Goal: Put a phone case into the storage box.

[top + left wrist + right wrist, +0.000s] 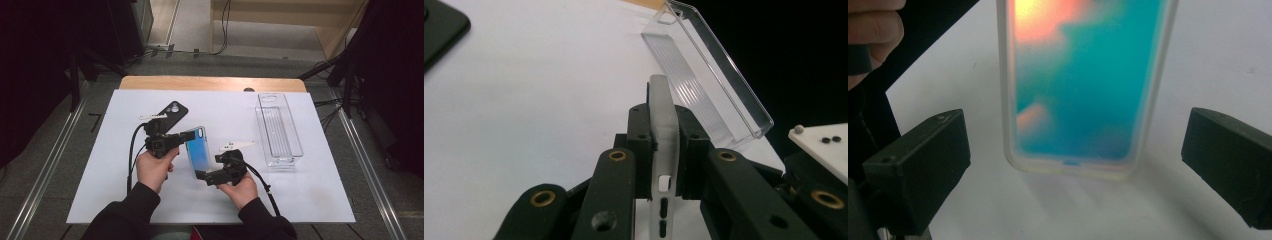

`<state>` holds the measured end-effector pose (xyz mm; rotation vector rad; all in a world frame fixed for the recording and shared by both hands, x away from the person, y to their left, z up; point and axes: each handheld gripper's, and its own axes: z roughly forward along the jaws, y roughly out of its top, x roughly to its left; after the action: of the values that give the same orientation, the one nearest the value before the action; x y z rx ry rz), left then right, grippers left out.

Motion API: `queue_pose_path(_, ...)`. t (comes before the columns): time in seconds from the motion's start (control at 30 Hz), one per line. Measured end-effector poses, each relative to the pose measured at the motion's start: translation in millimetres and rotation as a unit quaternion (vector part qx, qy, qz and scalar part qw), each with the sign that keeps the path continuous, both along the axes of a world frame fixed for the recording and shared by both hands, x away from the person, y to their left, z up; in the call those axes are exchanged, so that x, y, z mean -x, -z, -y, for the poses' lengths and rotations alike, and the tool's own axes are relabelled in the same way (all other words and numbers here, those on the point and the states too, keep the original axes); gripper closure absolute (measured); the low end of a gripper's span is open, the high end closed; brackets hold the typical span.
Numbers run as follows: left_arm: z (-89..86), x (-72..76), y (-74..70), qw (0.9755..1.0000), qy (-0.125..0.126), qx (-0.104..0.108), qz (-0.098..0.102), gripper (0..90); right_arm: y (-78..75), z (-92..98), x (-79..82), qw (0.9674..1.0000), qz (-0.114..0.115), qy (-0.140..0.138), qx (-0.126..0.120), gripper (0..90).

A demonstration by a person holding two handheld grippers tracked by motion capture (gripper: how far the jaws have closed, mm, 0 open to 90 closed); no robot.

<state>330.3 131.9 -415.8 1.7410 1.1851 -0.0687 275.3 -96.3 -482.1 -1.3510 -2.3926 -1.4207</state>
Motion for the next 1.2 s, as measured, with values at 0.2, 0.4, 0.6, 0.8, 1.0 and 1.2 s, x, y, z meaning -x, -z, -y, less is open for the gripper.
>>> queue_pose_path(0.2, 3.4, 3.0, -0.3, 0.9994, 0.015, -0.008, 0.031, 81.2, -3.1, 11.8, 0.1, 0.9991, 0.013, -0.031, 0.025, 0.0)
queue_pose_path(0.4, 5.8, 5.7, -0.2, 0.9984, 0.025, -0.010, 0.050, 81.2, -6.8, 20.1, -0.5, 0.9985, 0.022, -0.047, 0.019, 0.0)
queue_pose_path(0.6, 6.0, 7.6, 3.2, 0.9967, 0.039, -0.009, 0.071, 81.2, -12.1, 23.5, -1.0, 0.9974, 0.046, -0.054, 0.008, 0.0)
queue_pose_path(0.8, 7.2, 10.2, 8.3, 0.9954, 0.050, -0.003, 0.081, 81.1, -17.4, 26.5, -4.3, 0.9979, 0.034, -0.052, 0.014, 0.0)
queue_pose_path(1.0, 10.9, 16.0, 11.0, 0.9962, 0.043, 0.011, 0.075, 81.2, -24.8, 27.7, -2.5, 0.9986, 0.044, -0.025, 0.010, 0.0)
queue_pose_path(1.2, 14.9, 24.5, 7.2, 0.9963, 0.031, 0.015, 0.079, 81.1, -34.2, 23.9, -2.0, 0.9980, 0.058, 0.024, 0.003, 5.1)
